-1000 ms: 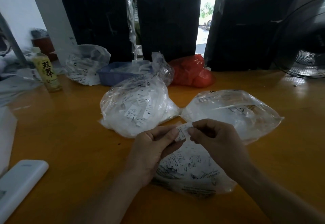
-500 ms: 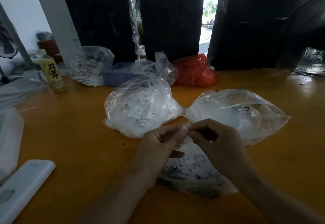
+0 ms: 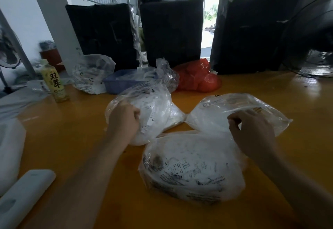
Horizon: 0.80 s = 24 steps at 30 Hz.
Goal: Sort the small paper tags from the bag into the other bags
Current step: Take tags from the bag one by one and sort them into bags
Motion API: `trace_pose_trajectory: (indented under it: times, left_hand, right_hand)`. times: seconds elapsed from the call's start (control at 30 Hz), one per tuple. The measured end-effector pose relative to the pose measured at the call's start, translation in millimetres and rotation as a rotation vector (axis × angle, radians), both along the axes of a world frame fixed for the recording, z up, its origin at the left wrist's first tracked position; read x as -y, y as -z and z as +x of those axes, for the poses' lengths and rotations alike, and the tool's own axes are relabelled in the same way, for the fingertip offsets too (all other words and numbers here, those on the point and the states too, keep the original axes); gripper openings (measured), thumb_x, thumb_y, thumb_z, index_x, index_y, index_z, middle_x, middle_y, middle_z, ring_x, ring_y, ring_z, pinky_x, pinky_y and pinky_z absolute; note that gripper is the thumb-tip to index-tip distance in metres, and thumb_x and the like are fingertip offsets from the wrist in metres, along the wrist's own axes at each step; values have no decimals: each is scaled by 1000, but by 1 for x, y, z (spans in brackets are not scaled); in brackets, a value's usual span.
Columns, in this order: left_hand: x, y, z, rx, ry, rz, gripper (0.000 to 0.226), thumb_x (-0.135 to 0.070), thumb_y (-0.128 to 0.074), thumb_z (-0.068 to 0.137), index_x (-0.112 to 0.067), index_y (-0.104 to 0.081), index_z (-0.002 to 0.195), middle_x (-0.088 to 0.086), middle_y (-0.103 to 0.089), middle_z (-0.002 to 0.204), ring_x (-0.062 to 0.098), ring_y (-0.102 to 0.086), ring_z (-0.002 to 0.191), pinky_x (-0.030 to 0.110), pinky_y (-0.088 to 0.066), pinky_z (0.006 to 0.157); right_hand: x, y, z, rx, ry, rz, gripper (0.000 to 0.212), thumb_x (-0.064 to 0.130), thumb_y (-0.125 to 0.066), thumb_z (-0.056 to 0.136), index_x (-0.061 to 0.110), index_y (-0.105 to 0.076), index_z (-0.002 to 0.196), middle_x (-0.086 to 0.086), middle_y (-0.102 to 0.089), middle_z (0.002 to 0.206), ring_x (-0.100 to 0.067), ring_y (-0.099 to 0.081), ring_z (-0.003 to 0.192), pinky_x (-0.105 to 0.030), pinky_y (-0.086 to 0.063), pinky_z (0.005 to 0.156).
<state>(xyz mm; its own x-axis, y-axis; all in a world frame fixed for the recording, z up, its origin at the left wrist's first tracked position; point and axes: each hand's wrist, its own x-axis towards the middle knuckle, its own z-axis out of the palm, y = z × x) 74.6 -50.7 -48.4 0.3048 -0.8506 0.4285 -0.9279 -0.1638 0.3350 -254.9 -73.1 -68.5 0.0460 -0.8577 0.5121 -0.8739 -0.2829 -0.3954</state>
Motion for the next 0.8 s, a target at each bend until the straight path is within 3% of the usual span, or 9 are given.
trace_pose_trajectory:
  times: [0.1, 0.2, 0.33, 0.43, 0.57, 0.67, 0.8]
  left_hand:
    - [7, 5, 0, 203, -59, 111, 29, -24, -57, 102, -40, -72, 120, 1, -43, 147, 31, -28, 135, 50, -28, 113]
    - [10, 2, -3, 142, 70, 164, 42, -14, -49, 102, -39, -70, 128, 0, -57, 142, 30, -43, 132, 50, -35, 106]
    - [-1, -3, -8, -190, 145, -24, 50, 5, -47, 98, -23, -69, 133, 2, -71, 130, 22, -64, 116, 38, -52, 97]
    - [-12, -4, -11, -217, 98, -157, 54, 13, -45, 94, -18, -69, 132, 6, -68, 135, 22, -63, 118, 32, -50, 94]
    - [-29, -4, -22, -237, 111, -358, 49, 16, -45, 90, -10, -73, 121, 10, -70, 126, 26, -64, 116, 38, -52, 97]
    - [-41, 2, -35, -246, 202, -468, 40, 14, -46, 93, -8, -73, 113, 6, -73, 113, 24, -65, 112, 39, -54, 96]
    - [-58, 11, -60, -323, 370, -481, 30, 1, -45, 96, -11, -72, 104, -1, -71, 102, 8, -65, 97, 19, -50, 83]
  right_hand:
    - [13, 5, -12, -211, 65, 73, 25, 23, -57, 102, 19, -72, 122, -8, -68, 128, -26, -57, 121, -45, -37, 108]
    - [24, 10, -20, -332, 83, 151, 33, 34, -55, 103, 26, -64, 134, -4, -62, 140, -22, -51, 133, -42, -27, 116]
    - [25, 13, -19, -345, 51, 214, 26, 23, -57, 101, 27, -72, 122, 0, -71, 124, -20, -60, 113, -38, -41, 106]
    - [26, 14, -19, -315, 75, 143, 24, 20, -56, 100, 24, -75, 113, 0, -74, 115, -20, -62, 103, -36, -43, 101]
    - [25, 12, -16, -347, 54, 260, 37, 47, -56, 100, 34, -63, 134, -6, -64, 134, -28, -54, 124, -41, -43, 105]
    - [23, 14, -14, -347, 36, 220, 22, 37, -59, 100, 32, -73, 115, -3, -69, 118, -25, -57, 110, -41, -50, 95]
    - [22, 13, -13, -186, 93, 64, 17, 21, -60, 99, 18, -77, 102, -9, -72, 107, -28, -59, 102, -41, -48, 93]
